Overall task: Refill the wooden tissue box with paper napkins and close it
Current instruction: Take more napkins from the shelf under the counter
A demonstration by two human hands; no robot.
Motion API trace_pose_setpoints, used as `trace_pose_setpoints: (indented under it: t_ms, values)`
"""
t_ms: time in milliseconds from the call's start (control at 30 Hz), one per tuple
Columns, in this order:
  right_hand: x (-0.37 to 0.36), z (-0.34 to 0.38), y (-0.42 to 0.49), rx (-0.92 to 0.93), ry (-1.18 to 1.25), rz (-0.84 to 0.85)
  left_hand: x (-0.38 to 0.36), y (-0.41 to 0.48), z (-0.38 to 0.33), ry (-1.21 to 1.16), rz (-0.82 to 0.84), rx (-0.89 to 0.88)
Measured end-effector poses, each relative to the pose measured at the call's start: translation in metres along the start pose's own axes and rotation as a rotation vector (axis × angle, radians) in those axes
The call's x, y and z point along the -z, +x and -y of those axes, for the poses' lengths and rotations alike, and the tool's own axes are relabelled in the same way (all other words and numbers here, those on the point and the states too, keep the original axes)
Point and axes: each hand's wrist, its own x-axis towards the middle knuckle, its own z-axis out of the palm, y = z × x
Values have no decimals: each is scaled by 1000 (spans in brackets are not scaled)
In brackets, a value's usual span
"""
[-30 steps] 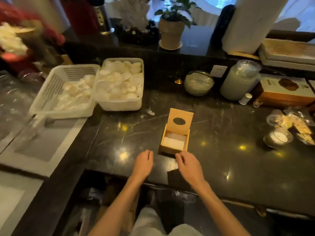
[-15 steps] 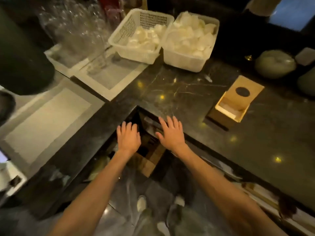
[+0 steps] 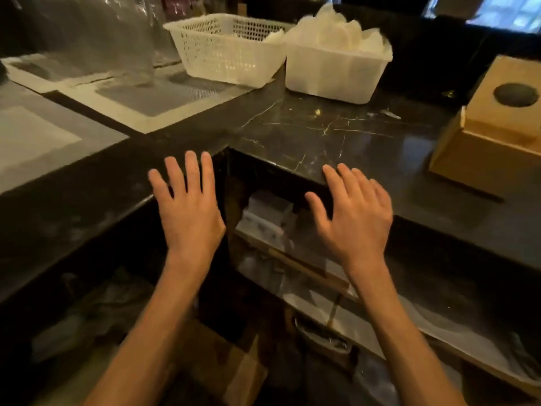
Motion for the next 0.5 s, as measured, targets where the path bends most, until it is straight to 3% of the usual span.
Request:
trace_pose_setpoints:
  t_ms: [133, 333, 433, 500]
  values:
    - [-18, 2, -9, 10, -46, -222, -15, -3, 6, 110, -163, -30]
    - [-23, 5, -17, 29, -52, -247, -18, -3, 9, 59, -211, -37]
    - [-34, 12, -56, 221, 302, -385, -17, -18, -2, -224, -379, -63]
    - [-60, 21, -88, 252, 492, -332, -35, -43, -21, -490, -455, -186]
